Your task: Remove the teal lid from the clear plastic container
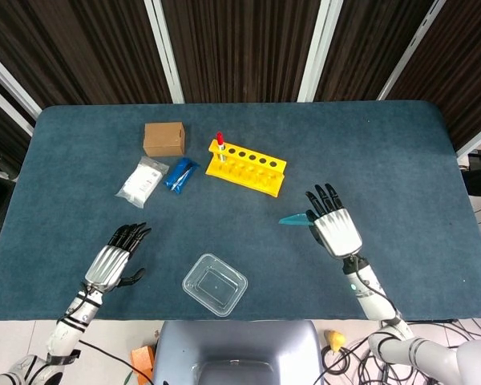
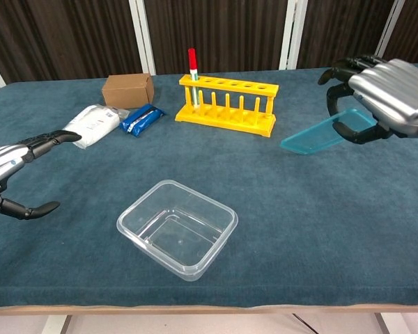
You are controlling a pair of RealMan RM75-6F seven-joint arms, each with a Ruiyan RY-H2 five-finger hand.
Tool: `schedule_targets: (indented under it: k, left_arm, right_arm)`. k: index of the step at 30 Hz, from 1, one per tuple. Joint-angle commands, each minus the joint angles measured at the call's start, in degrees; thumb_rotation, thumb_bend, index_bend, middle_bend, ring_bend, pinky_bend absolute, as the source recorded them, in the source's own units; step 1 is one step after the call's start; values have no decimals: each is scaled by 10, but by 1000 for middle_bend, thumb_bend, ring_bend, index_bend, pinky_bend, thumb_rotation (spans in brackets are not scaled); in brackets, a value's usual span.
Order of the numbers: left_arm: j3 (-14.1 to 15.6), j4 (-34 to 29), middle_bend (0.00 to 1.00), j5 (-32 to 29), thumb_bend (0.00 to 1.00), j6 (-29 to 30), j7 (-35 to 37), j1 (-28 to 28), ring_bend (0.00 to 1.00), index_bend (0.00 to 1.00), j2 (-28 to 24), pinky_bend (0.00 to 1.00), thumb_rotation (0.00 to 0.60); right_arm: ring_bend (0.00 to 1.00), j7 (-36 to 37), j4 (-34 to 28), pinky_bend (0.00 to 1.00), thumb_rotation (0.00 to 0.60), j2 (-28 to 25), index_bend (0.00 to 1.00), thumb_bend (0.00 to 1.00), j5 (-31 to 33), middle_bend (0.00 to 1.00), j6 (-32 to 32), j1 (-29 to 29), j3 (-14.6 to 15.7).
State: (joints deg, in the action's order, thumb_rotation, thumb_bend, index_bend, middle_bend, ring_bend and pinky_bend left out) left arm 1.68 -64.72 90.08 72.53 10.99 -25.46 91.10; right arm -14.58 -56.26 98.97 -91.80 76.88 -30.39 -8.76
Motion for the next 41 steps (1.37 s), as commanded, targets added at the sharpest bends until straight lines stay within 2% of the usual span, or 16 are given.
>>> schedule_targets:
  k: [1,2,4,7,14,18,21,25,26,29,34,36,41]
  left_arm:
    - [2,-7,0,4,313,4,-1,3,0,0,-4,63,600]
    - [3,-10,0,5,313,5,0,3,0,0,-6,61,600]
    - [6,-24,0,7,313,4,2,6,0,0,-13,55,600]
    - [12,-47,0,15,312,11,-5,10,0,0,-27,52,600]
    - [22,-109,0,23,304,24,-26,22,0,0,-72,51,600]
    - [34,-165,0,22,304,16,-45,29,0,0,-115,51,600]
    - [44,-213,0,19,305,14,-81,38,0,0,-153,51,600]
    - [50,-264,0,5,312,44,-140,68,0,0,-199,31,600]
    - [51,-272,0,0,313,55,-154,78,0,0,-208,28,600]
    - [52,-298,0,-20,313,97,-179,116,0,0,-229,25,600]
    - [56,-287,0,11,322,135,-163,139,0,0,-237,21,600]
    - [53,-283,0,27,325,151,-159,145,0,0,-235,20,600]
    - [60,-285,0,51,325,150,-152,149,0,0,-237,19,600]
  right_arm:
    - [23,48,11,70,600,11,141,304,23,81,-42,12,27]
    - [8,52,-9,45,600,0,62,249,30,43,-61,15,34]
    - [0,28,-72,8,600,-41,0,157,46,1,-110,16,50]
    - [0,0,-176,0,600,-103,0,98,58,0,-143,20,66]
    - [0,8,-361,0,600,-234,0,78,51,0,-189,23,112]
    - [0,-35,-419,0,600,-289,0,55,32,0,-170,33,128]
    - [0,-74,-456,0,600,-327,0,53,29,0,-105,71,133]
    - [0,-113,-473,0,600,-360,0,72,22,0,31,161,150]
    - [0,-96,-469,0,600,-366,0,72,17,0,59,182,157]
    - [0,20,-422,0,600,-372,0,73,6,0,152,247,167]
    - [0,47,-369,0,600,-364,0,75,7,0,208,280,146]
    - [0,50,-365,0,600,-362,0,76,5,0,200,280,143]
    - [0,59,-361,0,600,-365,0,76,-6,0,186,280,142]
